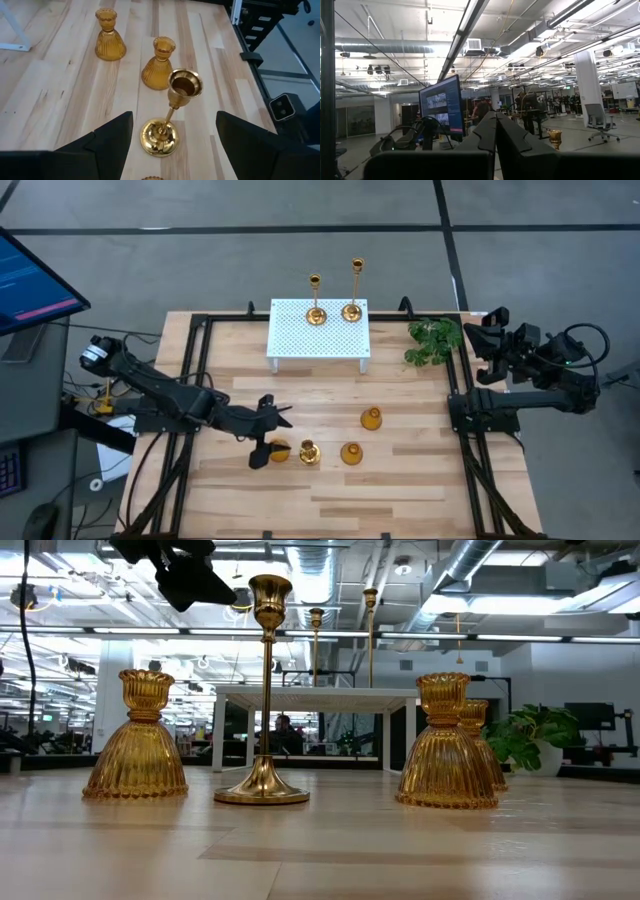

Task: Pick & Place candle stick holders
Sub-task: Put the small gold candle holder on the shelf

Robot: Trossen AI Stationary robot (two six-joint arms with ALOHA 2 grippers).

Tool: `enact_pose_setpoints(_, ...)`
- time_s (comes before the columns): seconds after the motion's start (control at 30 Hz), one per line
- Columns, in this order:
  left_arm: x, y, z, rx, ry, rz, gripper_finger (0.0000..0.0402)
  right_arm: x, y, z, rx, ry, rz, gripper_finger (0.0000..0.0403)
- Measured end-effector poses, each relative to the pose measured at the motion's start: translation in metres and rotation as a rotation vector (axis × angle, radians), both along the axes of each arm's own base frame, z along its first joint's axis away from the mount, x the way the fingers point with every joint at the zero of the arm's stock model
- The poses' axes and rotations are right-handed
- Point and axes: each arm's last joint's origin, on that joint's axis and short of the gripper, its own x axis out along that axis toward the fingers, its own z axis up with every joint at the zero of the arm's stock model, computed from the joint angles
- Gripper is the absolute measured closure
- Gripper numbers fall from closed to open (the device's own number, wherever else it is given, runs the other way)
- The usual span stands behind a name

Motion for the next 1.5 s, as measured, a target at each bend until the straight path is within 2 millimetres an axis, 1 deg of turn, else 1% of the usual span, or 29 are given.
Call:
enact_pose_setpoints(0.27, 0.005, 0.002, -0.004, -0.008, 0.022, 0.005, 0.0115, 0.0, 0.0, 0.0, 0.0, 0.0, 0.0, 0.0403)
enact_pose_setpoints(0.47, 0.012, -0.001, -0.013, 0.003, 0.061, -0.008, 0.0115, 0.0, 0.0, 0.0, -0.001, 0.0, 0.001, 0.0403)
enact_pose_setpoints(0.63, 0.022, -0.006, -0.026, 0.019, 0.116, -0.022, 0.0115, 0.0, 0.0, 0.0, -0.001, 0.0, 0.001, 0.0403)
enact_pose_setpoints(0.87, 0.042, -0.015, -0.042, 0.058, 0.1, -0.041, 0.0115, -0.001, 0.0, 0.001, -0.001, -0.013, 0.001, 0.0403)
enact_pose_setpoints(1.0, 0.048, -0.017, -0.052, 0.071, 0.126, -0.043, 0.0115, -0.001, 0.0, 0.002, -0.001, -0.027, 0.001, 0.0403)
enact_pose_setpoints(1.27, 0.066, -0.016, -0.06, 0.051, 0.068, -0.027, 0.0117, -0.001, 0.0, 0.003, -0.002, -0.031, 0.002, 0.0403)
enact_pose_setpoints(1.5, 0.075, -0.016, -0.066, 0.012, 0.055, -0.065, 0.0139, -0.002, 0.0, 0.003, -0.004, -0.034, 0.001, 0.0403)
